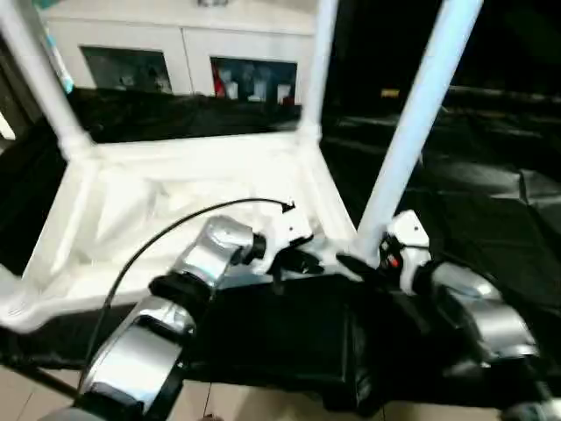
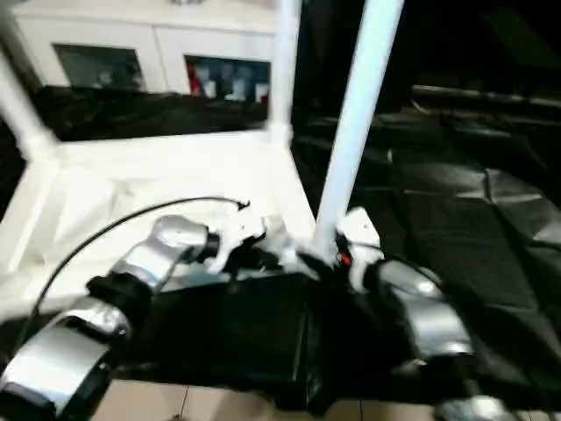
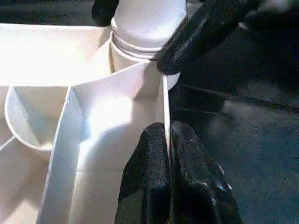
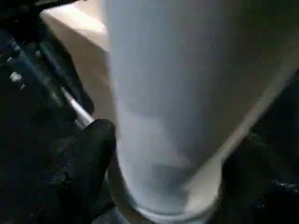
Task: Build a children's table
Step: Rotate leg to tighten
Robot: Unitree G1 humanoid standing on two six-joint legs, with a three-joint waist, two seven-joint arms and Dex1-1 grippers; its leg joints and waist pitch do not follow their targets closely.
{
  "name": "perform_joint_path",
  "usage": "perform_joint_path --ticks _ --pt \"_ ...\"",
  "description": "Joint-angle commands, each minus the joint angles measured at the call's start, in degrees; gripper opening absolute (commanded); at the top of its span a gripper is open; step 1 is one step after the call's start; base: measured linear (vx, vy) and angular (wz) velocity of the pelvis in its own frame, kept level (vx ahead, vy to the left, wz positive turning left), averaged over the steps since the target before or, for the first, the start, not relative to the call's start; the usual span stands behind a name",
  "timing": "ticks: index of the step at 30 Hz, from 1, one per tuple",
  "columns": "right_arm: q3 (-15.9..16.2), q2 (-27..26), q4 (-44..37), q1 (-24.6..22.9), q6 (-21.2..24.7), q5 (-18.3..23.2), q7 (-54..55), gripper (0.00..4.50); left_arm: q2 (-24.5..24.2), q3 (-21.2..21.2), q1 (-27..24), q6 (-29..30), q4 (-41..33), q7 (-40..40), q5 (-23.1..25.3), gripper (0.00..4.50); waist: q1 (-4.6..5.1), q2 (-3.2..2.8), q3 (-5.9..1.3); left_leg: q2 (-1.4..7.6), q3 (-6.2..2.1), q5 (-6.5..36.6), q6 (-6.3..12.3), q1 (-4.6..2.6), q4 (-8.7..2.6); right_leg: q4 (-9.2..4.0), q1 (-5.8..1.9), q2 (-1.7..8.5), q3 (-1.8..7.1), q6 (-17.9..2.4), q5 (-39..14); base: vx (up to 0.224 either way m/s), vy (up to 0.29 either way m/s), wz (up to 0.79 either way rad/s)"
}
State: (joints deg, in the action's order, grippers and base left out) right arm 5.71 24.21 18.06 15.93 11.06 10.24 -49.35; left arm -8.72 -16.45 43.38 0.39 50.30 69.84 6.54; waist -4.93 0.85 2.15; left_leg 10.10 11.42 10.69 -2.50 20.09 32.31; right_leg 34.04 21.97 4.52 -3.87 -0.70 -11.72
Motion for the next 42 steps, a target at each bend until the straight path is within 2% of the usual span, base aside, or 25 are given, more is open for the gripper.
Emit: perform_joint_path --ticks 1,5,7,8,9,12,20,23,24,25,26,27,28,29,30,31,32,33,34,37,38,42 --pt "0.4 0.9 -1.3 -0.4 0.6 0.6 -2.1 3.58 0.8 0.0 -2.0 -0.7 -0.2 3.3 -2.9 0.0 0.03 1.38 -2.38 3.6 -1.43 10.2 5.69 -0.09 -3.1 -4.58 -2.31 4.85 2.98 -12.3 -12.8 0.0 0.0 0.0" --pt "1.7 1.6 -1.9 -0.6 1.2 0.7 -4.4 3.58 0.5 0.1 -2.3 -0.7 -0.7 3.6 -2.8 0.0 -0.08 1.37 -2.44 3.57 -1.48 9.6 5.4 -0.05 -3.1 -4.55 -2.38 4.8 2.98 -11.6 -13.1 0.0 0.0 0.0" --pt "1.8 1.6 -1.8 -0.6 1.1 0.8 -4.4 3.33 0.5 0.1 -2.4 -0.7 -0.8 3.6 -2.8 0.0 -0.08 1.37 -2.47 3.58 -1.51 9.1 5.53 -0.03 -3.09 -4.45 -2.36 4.82 2.95 -11.7 -12.4 0.0 0.0 0.0" --pt "1.7 1.5 -2.1 -0.7 1.5 1.3 -4.8 3.23 0.4 0.1 -2.6 -0.4 -1.2 3.6 -2.9 0.0 -0.05 1.87 -2.52 3.53 -1.44 8.9 5.67 0.03 -3.01 -4.42 -2.43 4.82 2.93 -11.7 -12.1 0.0 0.0 0.0" --pt "1.6 1.2 -2.3 -0.8 1.9 1.7 -5.2 3.23 0.3 0.1 -2.8 -0.1 -1.8 3.7 -3.0 0.0 -0.18 1.52 -2.53 3.58 -1.5 8.5 5.67 -0.02 -3.05 -4.34 -2.38 4.87 2.94 -11.8 -12.0 0.0 0.0 0.0" --pt "1.6 0.9 -2.3 -0.7 2.1 2.1 -5.6 2.83 0.3 0.2 -2.9 0.0 -2.0 3.8 -3.0 0.0 -0.14 1.55 -2.51 3.55 -1.47 8.4 5.82 0.02 -3.01 -4.32 -2.38 4.84 2.92 -11.9 -11.7 0.0 0.0 0.0" --pt "1.3 -0.5 -1.7 -1.1 3.1 1.9 -3.8 2.7 0.0 -0.1 -3.2 0.9 -2.2 3.2 -2.3 0.0 -0.1 1.57 -2.51 3.47 -1.45 8.2 5.74 0.02 -2.98 -4.29 -2.37 4.75 2.89 -11.7 -11.8 0.0 0.0 0.0" --pt "-0.4 -3.8 2.8 0.2 3.8 -0.8 6.2 2.69 1.4 0.6 -2.3 2.7 -0.4 -1.7 -1.2 0.0 0.07 1.48 -2.37 3.49 -1.54 9.3 4.79 -0.01 -3.16 -4.55 -2.21 4.85 2.85 -11.2 -14.4 0.0 0.0 0.0" --pt "-0.9 -4.7 3.9 0.5 3.8 -1.5 8.7 2.69 1.7 0.7 -2.1 3.1 0.0 -2.9 -1.0 0.0 0.34 1.39 -2.16 3.34 -1.59 11.1 3.76 -0.15 -3.32 -5.07 -1.91 4.85 2.75 -10.4 -18.4 0.0 0.0 0.0" --pt "-2.5 -7.0 5.8 1.1 4.5 -2.0 14.7 2.69 2.7 0.9 -1.2 3.6 1.4 -6.4 -0.2 0.0 0.63 1.48 -2.18 3.3 -1.8 11.8 2.62 -0.11 -3.5 -5.25 -1.99 4.88 2.7 -9.3 -21.5 0.0 0.0 0.0" --pt "-4.3 -9.5 7.5 1.7 5.4 -2.4 20.9 2.69 3.8 1.0 -0.3 4.4 2.9 -10.2 0.7 0.0 0.76 1.32 -2.19 3.4 -1.9 12.2 2.13 -0.14 -3.66 -5.35 -1.91 4.9 2.73 -9.0 -22.2 0.0 0.0 0.0" --pt "-4.9 -10.3 8.0 1.9 5.8 -2.5 22.9 2.69 4.2 1.1 0.1 4.7 3.3 -11.5 1.0 0.0 0.91 1.15 -2.22 3.53 -2.01 12.9 1.5 -0.28 -3.76 -5.39 -1.75 4.95 2.8 -8.9 -22.6 0.0 0.0 0.0" --pt "-6.5 -12.4 9.0 2.4 6.6 -2.1 27.1 2.69 5.3 1.3 0.8 5.3 4.5 -14.6 1.5 0.0 1.54 1.19 -2.2 3.57 -2.07 15.3 0.24 -0.64 -3.87 -5.66 -1.46 4.81 2.87 -8.9 -23.3 0.0 0.0 0.0" --pt "-7.4 -13.6 9.5 2.7 7.2 -1.7 29.3 2.69 5.9 1.5 1.3 5.7 5.1 -16.3 1.7 0.0 1.52 1.21 -2.33 3.66 -2.12 15.7 0.1 -0.85 -3.87 -5.59 -1.43 4.91 2.92 -9.1 -22.2 0.0 0.0 0.0" --pt "-8.2 -16.0 10.8 3.6 7.1 -2.2 34.0 2.69 7.6 2.2 2.3 6.9 6.5 -20.2 1.6 0.0 1.71 0.93 -2.28 3.6 -2.14 15.9 0.2 -0.65 -3.92 -5.4 -1.5 4.78 3.04 -9.6 -20.5 0.0 0.0 0.0" --pt "-8.3 -16.4 11.0 3.7 7.1 -2.3 34.7 2.69 7.9 2.4 2.4 7.1 6.8 -20.8 1.6 0.0 1.82 1.2 -2.28 3.44 -2.0 16.4 0.05 -0.79 -3.86 -5.57 -1.25 4.71 3.1 -9.8 -20.0 0.0 0.0 0.0" --pt "-7.6 -18.9 12.0 4.8 6.6 -3.3 37.7 2.69 9.6 2.9 3.3 7.4 8.0 -24.5 1.6 0.0 1.76 0.96 -2.25 3.33 -2.05 16.6 0.1 -0.7 -3.87 -5.57 -1.4 4.76 3.08 -9.7 -20.3 0.0 0.0 0.0" --pt "-7.6 -18.9 12.0 4.8 6.6 -3.3 37.7 2.69 9.6 2.9 3.3 7.4 8.0 -24.5 1.6 0.0 1.92 1.0 -2.29 3.25 -1.98 16.6 0.26 -0.54 -3.82 -5.62 -1.36 4.8 3.14 -9.6 -20.4 0.0 0.0 0.0" --pt "-6.0 -20.8 11.8 5.3 6.0 -4.1 37.8 2.69 10.7 3.0 3.9 6.8 8.7 -26.0 1.6 0.0 1.8 0.96 -2.36 3.3 -2.0 16.1 0.4 -0.59 -3.82 -5.68 -1.49 4.75 3.16 -9.2 -19.8 0.0 0.0 0.0" --pt "-4.3 -21.9 11.3 5.5 5.4 -4.7 36.9 2.69 11.5 3.1 4.3 6.0 9.4 -26.5 1.5 0.0 1.62 1.03 -2.37 3.22 -1.91 15.3 1.26 -0.51 -3.72 -5.61 -1.63 4.76 3.2 -9.1 -18.6 0.0 0.0 0.0" --pt "-3.7 -22.1 11.1 5.5 4.7 -5.2 36.5 3.24 11.6 3.1 4.5 5.8 9.6 -26.4 1.5 0.0 1.59 1.08 -2.43 3.22 -1.92 14.6 1.57 -0.35 -3.74 -5.49 -1.8 4.76 3.18 -9.1 -17.8 0.0 0.0 0.0" --pt "-2.2 -20.5 9.9 5.3 2.6 -6.7 35.0 3.47 10.9 2.4 4.2 2.8 9.6 -23.8 1.6 0.0 1.55 1.06 -2.32 3.24 -1.96 15.0 1.95 -0.34 -3.8 -5.7 -1.77 4.84 3.13 -8.7 -19.4 0.0 0.0 0.0"
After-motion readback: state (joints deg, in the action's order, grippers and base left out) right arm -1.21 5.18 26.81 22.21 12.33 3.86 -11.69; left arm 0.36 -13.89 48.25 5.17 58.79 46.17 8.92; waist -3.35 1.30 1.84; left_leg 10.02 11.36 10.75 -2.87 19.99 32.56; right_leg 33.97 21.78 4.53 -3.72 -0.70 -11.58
